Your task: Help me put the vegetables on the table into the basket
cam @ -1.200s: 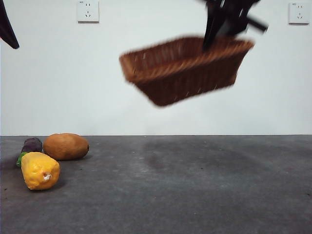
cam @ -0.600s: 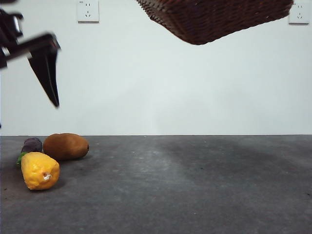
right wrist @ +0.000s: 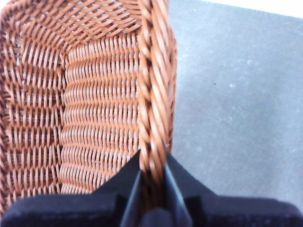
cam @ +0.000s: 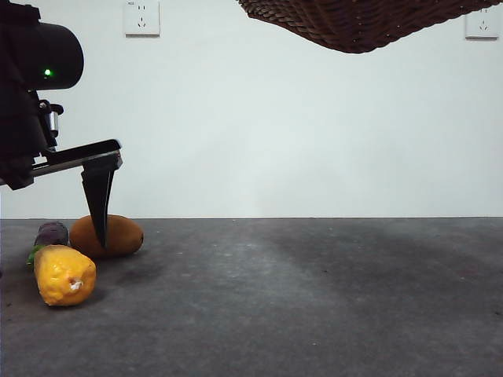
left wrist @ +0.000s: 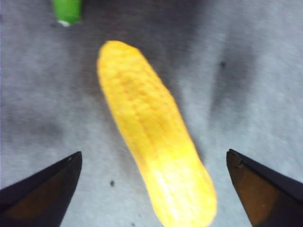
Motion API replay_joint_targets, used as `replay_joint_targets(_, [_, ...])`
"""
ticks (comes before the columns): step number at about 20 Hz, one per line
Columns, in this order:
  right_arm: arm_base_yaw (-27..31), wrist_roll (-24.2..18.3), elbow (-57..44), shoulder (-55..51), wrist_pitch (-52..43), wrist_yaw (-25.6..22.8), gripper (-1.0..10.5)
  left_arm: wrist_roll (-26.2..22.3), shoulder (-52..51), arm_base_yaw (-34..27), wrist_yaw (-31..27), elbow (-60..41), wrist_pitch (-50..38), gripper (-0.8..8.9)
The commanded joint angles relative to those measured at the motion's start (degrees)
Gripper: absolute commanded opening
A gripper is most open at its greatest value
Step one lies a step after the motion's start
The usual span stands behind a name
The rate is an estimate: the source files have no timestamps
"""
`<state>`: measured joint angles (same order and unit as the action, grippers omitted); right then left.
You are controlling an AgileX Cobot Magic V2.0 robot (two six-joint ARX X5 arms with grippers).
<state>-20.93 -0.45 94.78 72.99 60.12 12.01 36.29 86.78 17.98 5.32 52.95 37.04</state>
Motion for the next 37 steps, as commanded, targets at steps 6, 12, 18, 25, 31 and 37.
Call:
replay_joint_targets(6, [-0.07, -1.18, -0.11, -0.15, -1.14, 2.12, -0.1, 1.86, 0.72, 0.33, -1.51, 0.11, -2.29, 4.57])
replay_joint_targets(12, [-0.07, -1.36, -0.11, -0.15, -1.09, 3.54, -0.1, 2.54, 3.78, 0.79, -0.42, 0.09, -2.38, 4.57])
replay_joint_targets(18, [-0.07, -1.46, -0.11, -0.15, -0.39, 3.56, -0.1, 2.45, 4.74, 1.73, -0.63, 0.11, -3.08, 1.17])
replay_joint_targets(25, [-0.07, -1.33, -0.22, 0.09, 1.22, 3.1, -0.1, -5.57, 3.04, 1.84, -0.46, 0.09, -2.67, -0.08])
replay_joint_targets(31, [-0.07, 1.97, -6.73, 0.98, -1.05, 1.03, -0.1, -14.14, -13.49, 1.84, 1.86, 0.09, -4.79, -0.09])
replay_joint_targets(37, [-0.11, 11.47, -23.78, 0.98, -15.19, 1.49, -0.1, -15.56, -34.49, 3.34, 9.33, 0.09, -1.86, -0.09])
